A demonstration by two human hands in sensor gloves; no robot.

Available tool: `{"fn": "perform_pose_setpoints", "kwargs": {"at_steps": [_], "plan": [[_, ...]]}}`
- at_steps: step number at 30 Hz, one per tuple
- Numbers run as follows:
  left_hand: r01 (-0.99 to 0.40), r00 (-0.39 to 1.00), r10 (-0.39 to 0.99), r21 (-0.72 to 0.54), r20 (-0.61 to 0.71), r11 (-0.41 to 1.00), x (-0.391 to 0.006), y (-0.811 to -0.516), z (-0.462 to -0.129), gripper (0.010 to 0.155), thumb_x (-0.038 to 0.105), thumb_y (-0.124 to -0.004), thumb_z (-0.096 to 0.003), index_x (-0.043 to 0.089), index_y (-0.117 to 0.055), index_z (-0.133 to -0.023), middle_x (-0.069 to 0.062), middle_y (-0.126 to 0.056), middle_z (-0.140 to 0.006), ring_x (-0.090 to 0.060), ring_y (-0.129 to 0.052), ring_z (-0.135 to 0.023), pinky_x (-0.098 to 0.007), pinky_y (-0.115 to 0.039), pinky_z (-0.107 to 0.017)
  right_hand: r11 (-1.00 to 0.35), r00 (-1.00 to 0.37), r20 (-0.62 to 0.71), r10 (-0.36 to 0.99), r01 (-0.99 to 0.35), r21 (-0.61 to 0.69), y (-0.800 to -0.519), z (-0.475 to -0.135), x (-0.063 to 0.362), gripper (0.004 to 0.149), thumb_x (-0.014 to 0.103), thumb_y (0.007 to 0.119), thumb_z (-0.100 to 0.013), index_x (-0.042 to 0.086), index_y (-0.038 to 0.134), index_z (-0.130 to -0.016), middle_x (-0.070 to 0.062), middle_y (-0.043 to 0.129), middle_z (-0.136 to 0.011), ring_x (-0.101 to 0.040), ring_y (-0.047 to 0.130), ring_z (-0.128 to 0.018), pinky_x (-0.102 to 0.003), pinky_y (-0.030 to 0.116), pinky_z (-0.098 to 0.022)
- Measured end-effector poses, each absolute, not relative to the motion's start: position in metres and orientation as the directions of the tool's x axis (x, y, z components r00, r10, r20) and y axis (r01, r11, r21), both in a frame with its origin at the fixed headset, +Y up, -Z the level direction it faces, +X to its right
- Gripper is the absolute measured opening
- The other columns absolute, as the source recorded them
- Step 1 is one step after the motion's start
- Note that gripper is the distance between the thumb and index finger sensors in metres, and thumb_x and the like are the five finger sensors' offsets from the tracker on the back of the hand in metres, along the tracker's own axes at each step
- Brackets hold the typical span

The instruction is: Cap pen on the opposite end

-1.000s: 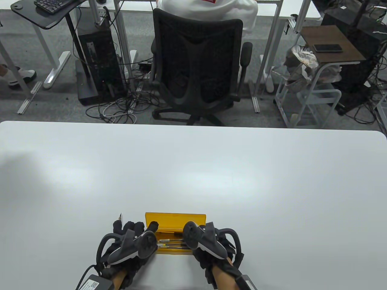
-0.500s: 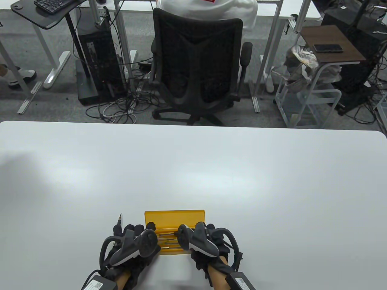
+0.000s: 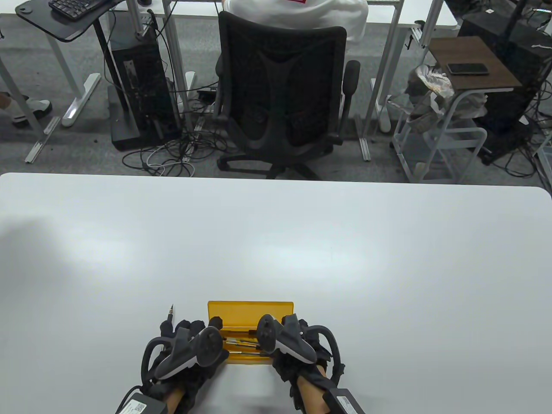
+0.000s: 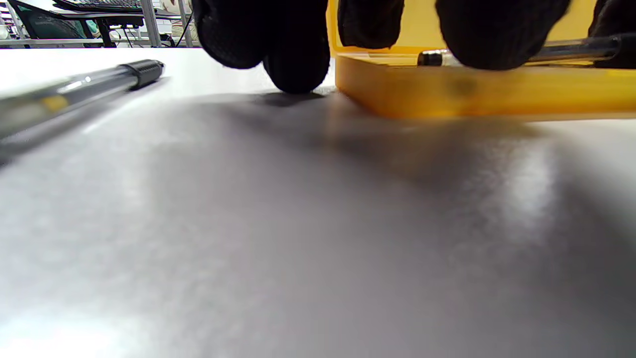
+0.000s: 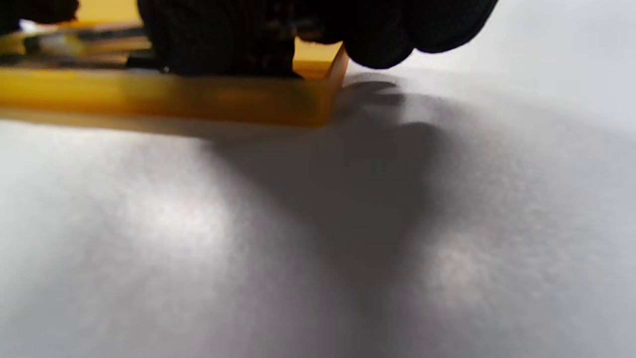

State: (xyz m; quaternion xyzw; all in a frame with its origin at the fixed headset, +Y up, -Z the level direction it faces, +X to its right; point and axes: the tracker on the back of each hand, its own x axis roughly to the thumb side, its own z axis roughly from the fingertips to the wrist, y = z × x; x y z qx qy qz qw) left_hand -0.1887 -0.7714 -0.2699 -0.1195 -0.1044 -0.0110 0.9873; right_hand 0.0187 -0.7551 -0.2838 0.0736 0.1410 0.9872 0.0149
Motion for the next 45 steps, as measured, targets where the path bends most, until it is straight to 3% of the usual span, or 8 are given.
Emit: {"fn": "perform_pose_setpoints", "kwargs": {"at_steps": [11,17,23,25,30,38,43,45], "plan": [[0.040,0.975,-0.011,-0.128,0.221,0.991,-0.190,-0.767,-0.268,0.076,0.057,-0.076,-0.0487,0.023,-0.056,-0.113,-0.017,-0.071,-0.106,-0.042,-0.065,-0.094,-0.079,-0.033,-0.070,-0.998,-0.990,0.136,0.029,-0.021,0.054,-0.724,-0.275,0.033,0.046,0.037,0.078,-0.038,0.027,0.086,-0.082,-0.005,0.081,-0.089,-0.031,0.085,-0.080,-0.050,0.075,-0.057],[-0.296,0.940,0.300,-0.050,0.163,0.954,-0.207,-0.731,-0.261,0.065,0.055,-0.079,-0.0485,0.019,-0.075,-0.102,-0.014,-0.087,-0.094,-0.039,-0.080,-0.083,-0.077,-0.043,-0.069,-0.935,-0.928,0.137,0.348,-0.353,-0.019,-0.695,-0.264,0.055,0.047,0.034,0.074,-0.040,0.019,0.085,-0.084,-0.013,0.091,-0.082,-0.029,0.098,-0.064,-0.042,0.084,-0.042],[-0.910,0.366,0.923,-0.163,0.120,0.382,-0.222,-0.719,-0.241,0.071,0.048,-0.084,-0.0505,0.017,-0.060,-0.111,-0.013,-0.075,-0.104,-0.038,-0.072,-0.092,-0.077,-0.038,-0.071,-0.769,-0.719,0.279,0.637,-0.617,0.167,-0.687,-0.250,0.024,0.047,0.035,0.074,-0.041,0.017,0.086,-0.083,-0.010,0.100,-0.061,-0.018,0.103,-0.037,-0.035,0.086,-0.027],[-0.975,0.092,0.995,-0.202,0.026,0.095,-0.225,-0.723,-0.237,0.068,0.041,-0.085,-0.0524,0.018,-0.059,-0.111,-0.012,-0.073,-0.106,-0.037,-0.069,-0.094,-0.075,-0.038,-0.073,-0.738,-0.689,0.265,0.675,-0.623,0.259,-0.691,-0.248,0.011,0.048,0.036,0.072,-0.041,0.019,0.085,-0.083,-0.008,0.102,-0.057,-0.015,0.102,-0.032,-0.035,0.087,-0.025],[-0.944,-0.127,0.988,-0.296,-0.091,-0.149,-0.231,-0.741,-0.242,0.046,0.030,-0.082,-0.0559,0.029,-0.069,-0.100,-0.012,-0.076,-0.106,-0.035,-0.074,-0.093,-0.072,-0.042,-0.074,-0.585,-0.628,0.065,0.775,-0.676,0.449,-0.705,-0.252,0.011,0.049,0.042,0.071,-0.042,0.014,0.090,-0.077,-0.006,0.102,-0.047,-0.014,0.100,-0.024,-0.035,0.085,-0.022],[-0.954,0.291,0.947,-0.040,0.135,0.298,-0.228,-0.712,-0.241,0.052,0.033,-0.079,-0.0521,0.011,-0.069,-0.098,-0.010,-0.098,-0.079,-0.024,-0.098,-0.063,-0.061,-0.060,-0.070,-0.580,-0.612,0.084,0.786,-0.684,0.442,-0.704,-0.252,0.010,0.049,0.041,0.069,-0.043,0.010,0.093,-0.072,-0.001,0.101,-0.037,-0.012,0.100,-0.019,-0.034,0.086,-0.018],[-0.919,0.335,0.937,0.254,0.102,0.301,-0.273,-0.703,-0.247,0.053,0.031,-0.078,-0.0537,0.007,-0.066,-0.099,-0.013,-0.096,-0.080,-0.026,-0.095,-0.058,-0.061,-0.059,-0.069,-0.848,-0.848,0.169,0.502,-0.444,0.290,-0.694,-0.249,0.017,0.047,0.044,0.071,-0.042,0.013,0.095,-0.069,0.002,0.101,-0.034,-0.009,0.100,-0.018,-0.031,0.087,-0.019],[-0.905,0.405,0.904,0.198,0.135,0.375,-0.288,-0.707,-0.245,0.052,0.031,-0.082,-0.0537,0.007,-0.070,-0.099,-0.014,-0.097,-0.079,-0.028,-0.095,-0.059,-0.063,-0.057,-0.069,-0.794,-0.792,0.107,0.601,-0.575,0.200,-0.698,-0.251,0.033,0.047,0.042,0.074,-0.041,0.012,0.095,-0.070,-0.002,0.101,-0.036,-0.013,0.100,-0.020,-0.034,0.086,-0.020]]}}
